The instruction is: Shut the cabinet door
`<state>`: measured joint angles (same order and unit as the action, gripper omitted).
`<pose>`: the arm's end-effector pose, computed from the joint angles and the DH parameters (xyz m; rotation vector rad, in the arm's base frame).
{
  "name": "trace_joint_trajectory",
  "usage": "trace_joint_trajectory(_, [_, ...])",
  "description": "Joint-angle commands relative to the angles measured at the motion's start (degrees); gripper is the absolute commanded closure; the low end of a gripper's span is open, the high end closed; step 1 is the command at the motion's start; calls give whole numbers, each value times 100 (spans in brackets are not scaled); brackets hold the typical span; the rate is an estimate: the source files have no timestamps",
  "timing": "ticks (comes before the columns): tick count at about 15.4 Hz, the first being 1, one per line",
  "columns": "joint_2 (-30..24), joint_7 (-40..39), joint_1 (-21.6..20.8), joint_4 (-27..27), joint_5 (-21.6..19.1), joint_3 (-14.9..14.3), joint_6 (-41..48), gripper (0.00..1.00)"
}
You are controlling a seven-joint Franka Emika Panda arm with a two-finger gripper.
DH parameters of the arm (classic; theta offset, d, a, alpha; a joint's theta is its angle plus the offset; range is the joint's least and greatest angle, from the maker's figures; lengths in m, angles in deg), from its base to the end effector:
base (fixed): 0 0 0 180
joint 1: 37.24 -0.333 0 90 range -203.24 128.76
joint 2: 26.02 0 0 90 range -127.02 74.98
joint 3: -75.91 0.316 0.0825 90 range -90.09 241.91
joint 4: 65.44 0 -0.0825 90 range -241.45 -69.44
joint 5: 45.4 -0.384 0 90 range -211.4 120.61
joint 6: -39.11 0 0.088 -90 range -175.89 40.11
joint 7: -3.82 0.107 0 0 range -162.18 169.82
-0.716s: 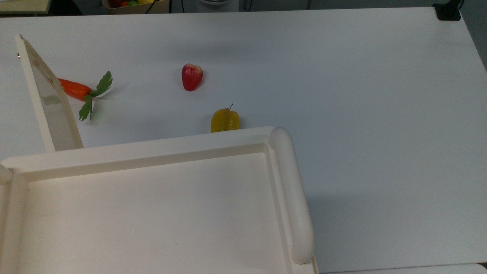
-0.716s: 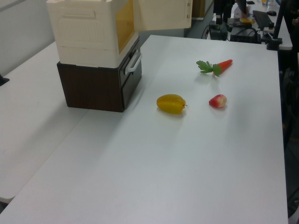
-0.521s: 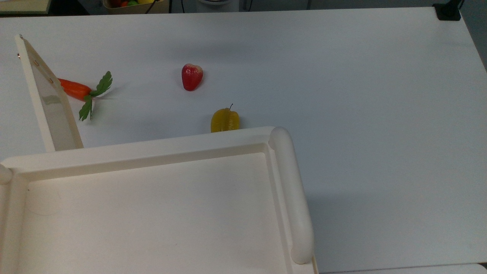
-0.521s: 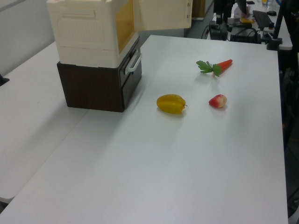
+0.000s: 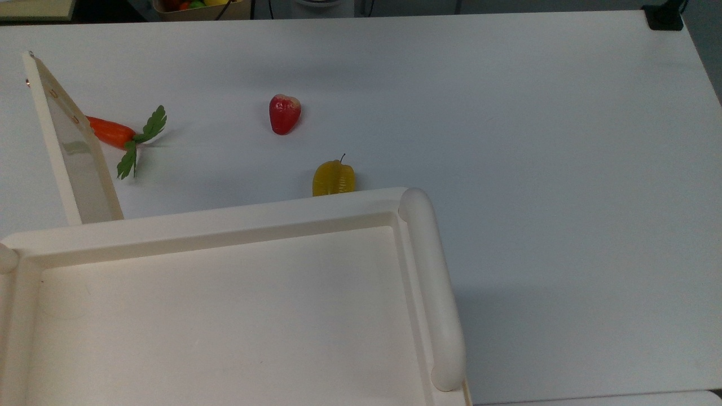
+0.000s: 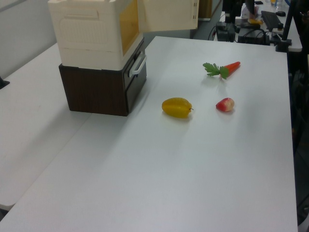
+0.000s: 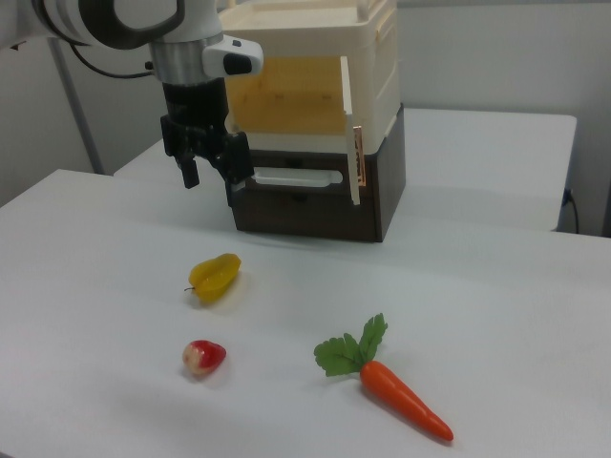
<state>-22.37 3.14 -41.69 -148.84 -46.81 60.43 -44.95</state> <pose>0.5545 -0.0997 0.6351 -3.1156 0.2790 0.0764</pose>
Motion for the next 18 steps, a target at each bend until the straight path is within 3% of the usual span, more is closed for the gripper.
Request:
trace_joint_trajectory(1, [-58, -82, -39, -81, -52, 1, 83, 0])
trace_joint_trajectory(8, [100, -379, -65, -81, -193, 36, 4, 1])
trace_joint_trajectory(10, [92, -608, -39, -81, -193, 36, 47, 18])
trace_joint_trajectory(12, [83, -740, -21, -72, -228, 1, 56, 53])
trace_joint_trajectory(14, [65, -889, 22, -72, -394, -34, -5, 80])
trace_joint_trajectory(16, [65, -1135, 163, -63, -412, -34, -14, 94])
trace_joint_trajectory(18, [65, -1329, 216, -63, -404, -26, -232, 95])
